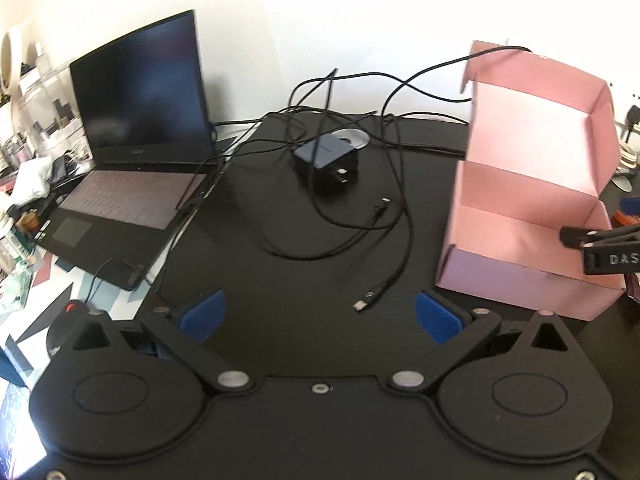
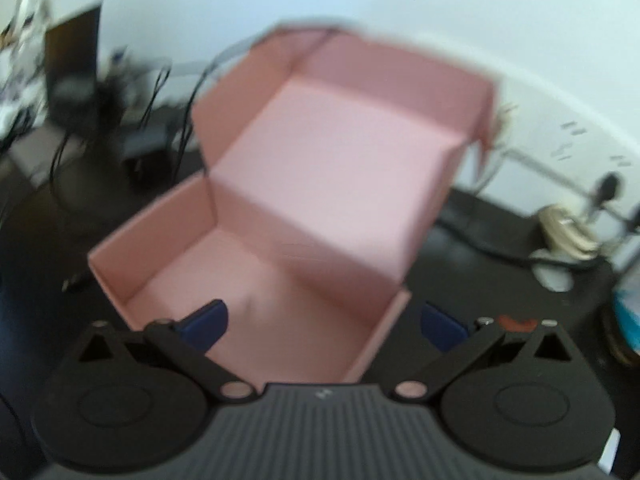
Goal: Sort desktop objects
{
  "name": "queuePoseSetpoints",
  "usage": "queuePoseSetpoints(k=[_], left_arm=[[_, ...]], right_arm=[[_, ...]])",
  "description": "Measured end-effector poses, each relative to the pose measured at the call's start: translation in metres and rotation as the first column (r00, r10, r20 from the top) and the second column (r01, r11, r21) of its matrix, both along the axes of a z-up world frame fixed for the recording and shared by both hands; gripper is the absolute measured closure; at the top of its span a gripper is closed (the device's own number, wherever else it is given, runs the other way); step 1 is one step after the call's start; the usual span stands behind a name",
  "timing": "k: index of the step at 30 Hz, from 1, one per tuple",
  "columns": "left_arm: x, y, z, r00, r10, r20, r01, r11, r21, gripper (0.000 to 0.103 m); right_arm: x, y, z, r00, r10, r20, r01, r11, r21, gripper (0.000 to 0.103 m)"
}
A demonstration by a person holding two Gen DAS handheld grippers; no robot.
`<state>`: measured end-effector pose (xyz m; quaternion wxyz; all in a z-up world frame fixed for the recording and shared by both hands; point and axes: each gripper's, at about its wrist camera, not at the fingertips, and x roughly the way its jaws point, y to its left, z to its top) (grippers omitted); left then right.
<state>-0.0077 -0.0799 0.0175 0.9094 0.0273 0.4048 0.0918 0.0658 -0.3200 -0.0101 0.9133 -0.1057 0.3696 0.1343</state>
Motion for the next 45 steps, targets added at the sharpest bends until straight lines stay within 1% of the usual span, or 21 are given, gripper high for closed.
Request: queuePoseSetpoints(k=[2,5,8,10,13,16,18,20,22,23,25,27,30,34,35,36,38,40,42,44,45], left_arm=[[0.003,-0.006,-0.001,1.0,-0.02,-0.004,0.021,1.0,0.004,0.0],[0.005,-0.017,-0.002,0.998,-0.057,0.006,0.057,0.998,0.005,0.0],[0.017,-0.024,-0.005,0.997,-0.078,0.028,0.078,0.997,0.008,0.0],[0.033,-0.028,-0.006,0.996,-0.077,0.039,0.076,0.997,0.004,0.0],[0.056,-0.036,-0.007,0.995,-0.08,0.054,0.08,0.997,-0.01,0.0],[0.076,-0.047,-0.007,0.994,-0.089,0.07,0.09,0.996,-0.02,0.0],[0.088,-0.055,-0.012,0.994,-0.087,0.07,0.088,0.996,-0.007,0.0],[0.098,-0.061,-0.021,0.996,-0.076,0.041,0.076,0.997,-0.004,0.0],[0.102,-0.066,-0.032,0.996,-0.09,-0.004,0.09,0.996,-0.012,0.0],[0.102,-0.07,-0.038,0.993,-0.111,-0.03,0.111,0.994,-0.01,0.0],[0.097,-0.077,-0.049,0.986,-0.15,-0.067,0.151,0.988,0.013,0.0],[0.09,-0.081,-0.058,0.981,-0.175,-0.087,0.179,0.983,0.031,0.0],[0.084,-0.078,-0.066,0.981,-0.163,-0.107,0.163,0.987,-0.007,0.0],[0.076,-0.073,-0.07,0.978,-0.149,-0.144,0.144,0.989,-0.045,0.0],[0.072,-0.072,-0.07,0.977,-0.157,-0.145,0.152,0.987,-0.043,0.0],[0.068,-0.072,-0.07,0.975,-0.164,-0.146,0.16,0.986,-0.041,0.0],[0.059,-0.073,-0.069,0.971,-0.187,-0.147,0.184,0.982,-0.037,0.0],[0.051,-0.074,-0.068,0.966,-0.213,-0.148,0.21,0.977,-0.033,0.0],[0.043,-0.076,-0.068,0.96,-0.238,-0.149,0.237,0.971,-0.026,0.0],[0.033,-0.076,-0.068,0.955,-0.257,-0.151,0.256,0.966,-0.026,0.0],[0.028,-0.076,-0.068,0.952,-0.265,-0.152,0.264,0.964,-0.027,0.0]], right_arm=[[-0.018,-0.007,0.005,0.997,-0.037,0.068,0.037,0.999,-0.002,0.001],[-0.038,-0.028,0.009,0.993,-0.063,0.098,0.063,0.998,-0.002,0.001],[-0.053,-0.058,0.013,0.991,-0.098,0.088,0.099,0.995,-0.007,0.002],[-0.055,-0.064,0.012,0.988,-0.134,0.083,0.135,0.991,-0.011,0.002],[-0.061,-0.083,0.018,0.976,-0.201,0.082,0.199,0.979,0.03,0.002],[-0.054,-0.09,0.032,0.97,-0.225,0.09,0.217,0.972,0.089,0.002],[-0.043,-0.088,0.042,0.971,-0.221,0.095,0.209,0.97,0.123,0.002],[-0.022,-0.08,0.047,0.973,-0.22,0.066,0.208,0.965,0.158,0.002],[-0.003,-0.068,0.046,0.975,-0.221,0.034,0.211,0.96,0.182,0.002],[0.005,-0.059,0.044,0.977,-0.21,0.038,0.2,0.963,0.179,0.002],[0.018,-0.043,0.043,0.976,-0.203,0.073,0.192,0.972,0.136,0.002],[0.028,-0.033,0.046,0.977,-0.19,0.093,0.176,0.974,0.144,0.002],[0.041,-0.026,0.043,0.987,-0.153,0.04,0.145,0.978,0.146,0.002],[0.05,-0.016,0.013,0.989,-0.121,-0.086,0.127,0.99,0.06,0.003],[0.048,-0.016,0.009,0.987,-0.119,-0.106,0.126,0.99,0.063,0.003],[0.044,-0.018,0.008,0.987,-0.117,-0.11,0.127,0.988,0.092,0.003],[0.034,-0.026,0.013,0.99,-0.105,-0.098,0.122,0.976,0.18,0.003],[0.026,-0.033,0.024,0.995,-0.065,-0.075,0.082,0.965,0.248,0.003],[0.018,-0.041,0.036,0.998,-0.024,-0.063,0.041,0.961,0.275,0.003],[0.014,-0.048,0.042,0.996,0.01,-0.091,0.016,0.959,0.284,0.003],[0.012,-0.05,0.043,0.993,0.016,-0.116,0.015,0.965,0.263,0.003]])
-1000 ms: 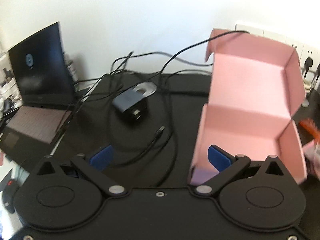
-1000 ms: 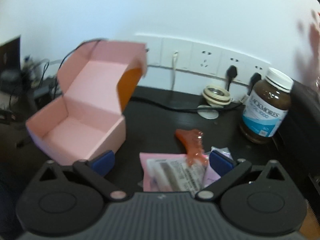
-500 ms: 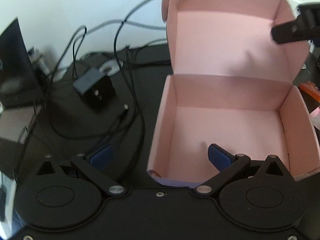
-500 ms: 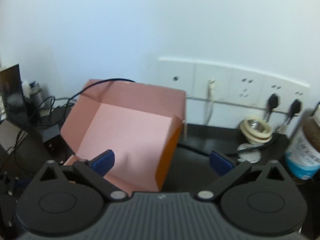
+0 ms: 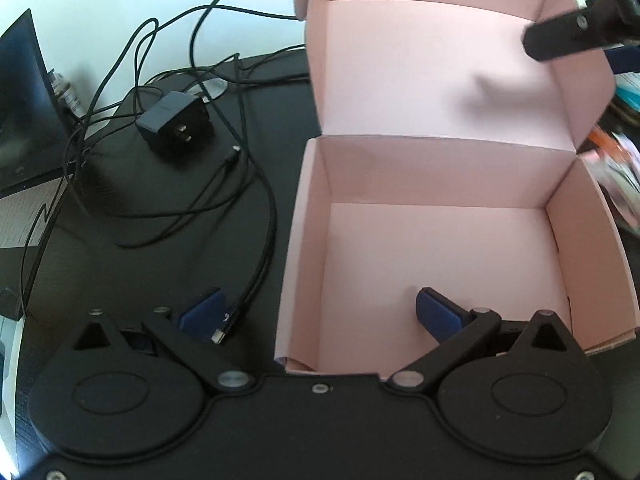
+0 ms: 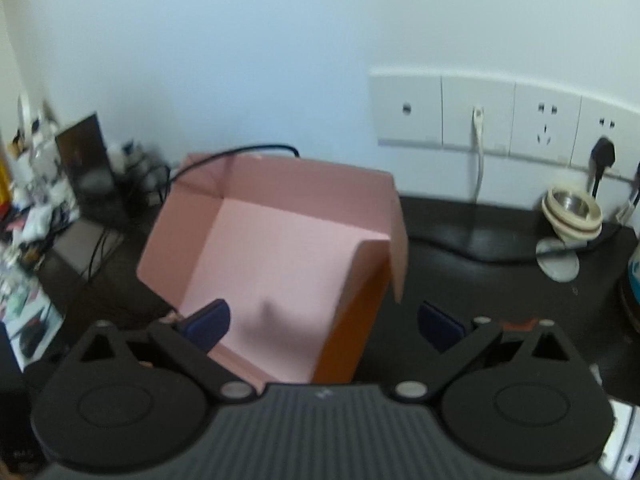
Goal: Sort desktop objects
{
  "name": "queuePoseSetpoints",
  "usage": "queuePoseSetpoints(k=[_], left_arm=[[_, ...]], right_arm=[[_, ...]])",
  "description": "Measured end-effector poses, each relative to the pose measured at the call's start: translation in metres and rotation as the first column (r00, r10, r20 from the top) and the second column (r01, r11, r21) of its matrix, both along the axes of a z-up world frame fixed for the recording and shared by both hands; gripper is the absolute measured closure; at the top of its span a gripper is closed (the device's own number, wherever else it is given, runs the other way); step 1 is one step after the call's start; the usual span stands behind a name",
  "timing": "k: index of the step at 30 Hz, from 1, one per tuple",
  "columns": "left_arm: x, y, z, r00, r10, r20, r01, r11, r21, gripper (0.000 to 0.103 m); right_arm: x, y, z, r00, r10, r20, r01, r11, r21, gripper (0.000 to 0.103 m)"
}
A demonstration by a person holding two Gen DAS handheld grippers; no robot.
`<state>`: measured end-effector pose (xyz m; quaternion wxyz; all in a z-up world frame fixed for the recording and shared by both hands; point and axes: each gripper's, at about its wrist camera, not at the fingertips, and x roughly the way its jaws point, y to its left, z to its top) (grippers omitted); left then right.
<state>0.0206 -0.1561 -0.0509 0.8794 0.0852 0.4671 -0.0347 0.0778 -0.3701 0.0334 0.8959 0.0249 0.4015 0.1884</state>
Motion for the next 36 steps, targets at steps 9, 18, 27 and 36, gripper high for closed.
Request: queuePoseSetpoints(k=[9,18,27,36], left_arm=[[-0.022,0.002,-0.002,1.0,-0.022,-0.002,0.022,1.0,0.0,0.0],[-0.018,-0.007,0.001,0.999,-0.024,0.033,0.024,1.0,0.006,0.0],[-0.016,-0.004,-0.002,1.0,0.013,0.026,-0.012,1.0,-0.014,0.0],[-0.018,-0.012,-0.002,1.0,-0.011,0.027,0.011,1.0,-0.007,0.0]], right_arm=[[-0.034,-0.048,0.07,0.999,-0.031,0.026,0.026,0.982,0.187,0.001],[0.078,0.016,0.066,0.937,-0.066,-0.343,0.22,0.874,0.433,0.001],[0.141,0.055,0.03,0.788,-0.117,-0.605,0.412,0.83,0.377,0.001],[0.18,0.167,0.066,0.896,0.053,-0.441,0.073,0.961,0.265,0.001]])
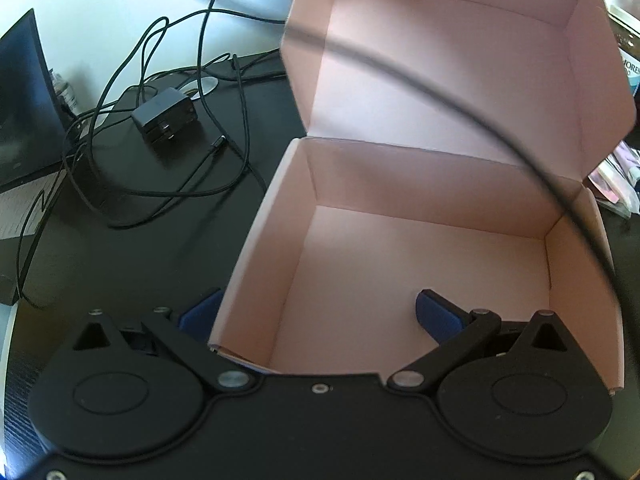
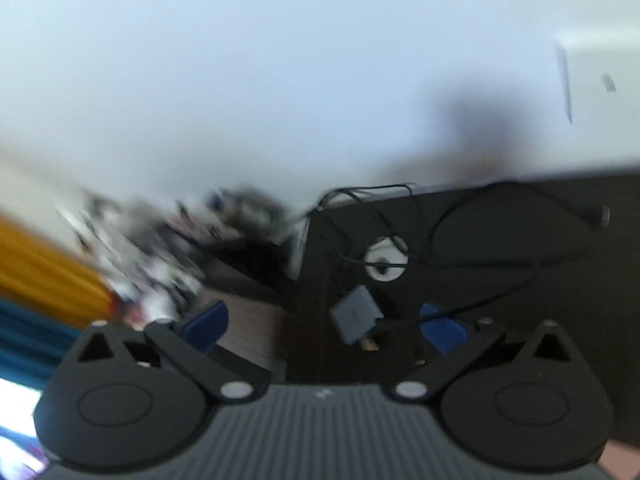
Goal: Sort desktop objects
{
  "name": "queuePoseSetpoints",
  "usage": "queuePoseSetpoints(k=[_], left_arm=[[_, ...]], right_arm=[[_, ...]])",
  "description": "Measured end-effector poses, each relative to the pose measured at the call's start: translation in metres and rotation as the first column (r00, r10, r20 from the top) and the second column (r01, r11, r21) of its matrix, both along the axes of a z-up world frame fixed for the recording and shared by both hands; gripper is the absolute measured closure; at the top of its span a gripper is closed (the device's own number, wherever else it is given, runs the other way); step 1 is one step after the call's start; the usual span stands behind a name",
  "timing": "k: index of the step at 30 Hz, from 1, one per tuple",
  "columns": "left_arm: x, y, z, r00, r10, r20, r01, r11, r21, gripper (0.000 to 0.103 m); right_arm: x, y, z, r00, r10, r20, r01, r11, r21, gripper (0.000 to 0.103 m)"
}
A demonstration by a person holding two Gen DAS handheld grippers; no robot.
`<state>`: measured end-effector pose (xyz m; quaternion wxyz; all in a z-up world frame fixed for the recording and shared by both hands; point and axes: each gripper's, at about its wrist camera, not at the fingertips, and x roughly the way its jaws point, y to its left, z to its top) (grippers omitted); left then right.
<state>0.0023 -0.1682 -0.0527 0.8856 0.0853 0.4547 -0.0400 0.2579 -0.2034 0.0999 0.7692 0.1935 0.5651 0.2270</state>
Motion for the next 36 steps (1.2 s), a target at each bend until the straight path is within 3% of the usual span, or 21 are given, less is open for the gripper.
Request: queuePoseSetpoints(k=[1,3,5,9,15,20,23,27,33,36], left_arm=[[0.0,0.0,0.0,1.0,-0.005,-0.001,0.005,1.0,0.001,0.0],[0.0,0.0,-0.001,1.0,-0.015,-0.004,0.015,1.0,0.002,0.0],[0.0,0.001,-0.002,1.0,-0.024,-0.006,0.024,1.0,0.003,0.0],[0.001,0.007,0.002,0.999,-0.038,0.004,0.038,0.999,-0.003,0.0],[0.002,0.027,0.01,0.999,-0.028,0.022,0.028,1.0,-0.006,0.0],[0.0,0.045,0.014,0.999,-0.005,0.037,0.005,1.0,0.021,0.0],[0.0,0.045,0.011,0.999,-0.033,0.034,0.032,0.999,0.043,0.0],[0.002,0.045,0.01,0.999,-0.029,0.035,0.027,0.999,0.045,0.0],[0.003,0.049,0.01,0.999,0.023,0.04,-0.026,0.998,0.054,0.0],[0.008,0.043,0.011,0.998,0.04,0.041,-0.042,0.998,0.046,0.0]], right_arm=[[0.001,0.01,-0.002,0.999,0.033,-0.007,-0.034,0.994,-0.107,0.001],[0.0,0.024,-0.012,0.995,0.088,-0.036,-0.095,0.946,-0.311,0.001],[-0.009,0.019,-0.015,0.994,0.106,0.014,-0.092,0.913,-0.398,0.001],[-0.034,-0.023,0.006,0.994,0.07,0.09,-0.042,0.958,-0.285,0.001],[-0.128,-0.1,0.035,0.958,0.048,0.283,0.057,0.934,-0.352,0.001],[-0.218,-0.132,-0.026,0.964,-0.067,0.256,0.18,0.874,-0.45,0.001],[-0.245,-0.114,-0.08,0.984,-0.033,0.173,0.119,0.847,-0.518,0.001],[-0.243,-0.085,-0.112,0.968,0.017,0.25,0.143,0.783,-0.606,0.001],[-0.223,-0.078,-0.128,0.929,0.176,0.327,0.11,0.709,-0.696,0.001],[-0.202,-0.085,-0.13,0.93,0.179,0.321,0.092,0.731,-0.676,0.001]])
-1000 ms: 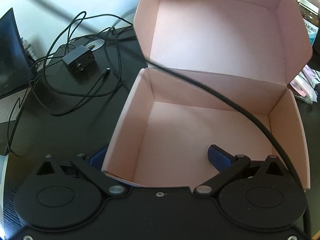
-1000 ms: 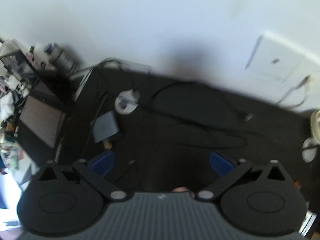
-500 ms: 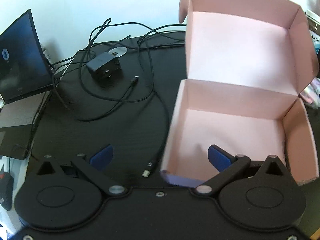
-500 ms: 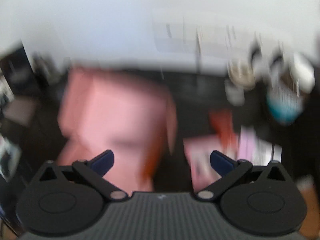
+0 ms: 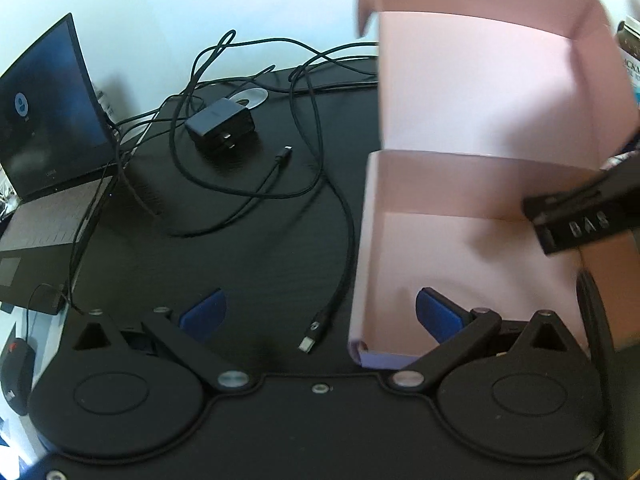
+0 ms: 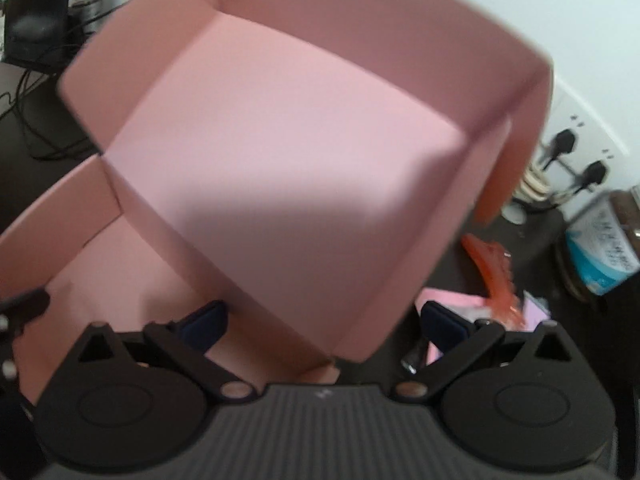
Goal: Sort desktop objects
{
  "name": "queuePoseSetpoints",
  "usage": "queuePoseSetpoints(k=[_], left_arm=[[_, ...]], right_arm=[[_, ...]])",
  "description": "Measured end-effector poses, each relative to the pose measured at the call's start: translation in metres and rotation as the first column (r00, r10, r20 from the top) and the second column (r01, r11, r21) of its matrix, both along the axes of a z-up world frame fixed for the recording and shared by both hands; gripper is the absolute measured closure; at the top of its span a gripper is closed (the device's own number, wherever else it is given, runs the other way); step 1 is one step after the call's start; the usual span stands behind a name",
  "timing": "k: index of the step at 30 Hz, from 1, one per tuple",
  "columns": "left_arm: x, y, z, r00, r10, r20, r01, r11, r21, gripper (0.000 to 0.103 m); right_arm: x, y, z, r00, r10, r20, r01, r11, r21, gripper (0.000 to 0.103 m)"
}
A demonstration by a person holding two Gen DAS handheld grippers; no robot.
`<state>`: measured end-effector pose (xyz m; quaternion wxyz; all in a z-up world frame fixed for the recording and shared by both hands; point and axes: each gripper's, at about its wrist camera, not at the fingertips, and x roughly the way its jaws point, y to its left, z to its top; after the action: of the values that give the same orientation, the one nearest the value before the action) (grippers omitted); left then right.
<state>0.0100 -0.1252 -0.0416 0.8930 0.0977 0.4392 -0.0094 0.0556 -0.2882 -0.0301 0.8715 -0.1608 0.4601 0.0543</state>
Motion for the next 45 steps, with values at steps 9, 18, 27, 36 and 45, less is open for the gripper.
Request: queuePoseSetpoints(k=[9,18,27,36,45], left_arm=[[0.036,-0.023,0.003,0.995,0.086,0.058,-0.088,0.995,0.036,0.0],[0.061,-0.004,0.006,0.979,0.18,0.095,-0.186,0.981,0.056,0.0],[0.088,-0.002,0.006,0.973,0.165,0.159,-0.189,0.97,0.155,0.0],[0.094,-0.017,0.002,0.983,0.1,0.156,-0.125,0.979,0.162,0.0],[0.074,-0.009,0.022,0.981,0.082,0.178,-0.104,0.988,0.118,0.0]], right_arm=[[0.064,-0.026,0.007,0.999,-0.027,0.026,0.027,0.999,0.026,0.001],[0.076,-0.044,-0.006,0.939,-0.342,-0.044,0.342,0.906,0.249,0.001],[0.04,-0.034,-0.014,0.919,-0.392,-0.043,0.393,0.9,0.189,0.001],[0.037,-0.046,-0.011,0.906,-0.422,-0.016,0.419,0.892,0.168,0.001],[0.017,-0.046,-0.002,0.941,-0.338,0.028,0.322,0.915,0.241,0.001]])
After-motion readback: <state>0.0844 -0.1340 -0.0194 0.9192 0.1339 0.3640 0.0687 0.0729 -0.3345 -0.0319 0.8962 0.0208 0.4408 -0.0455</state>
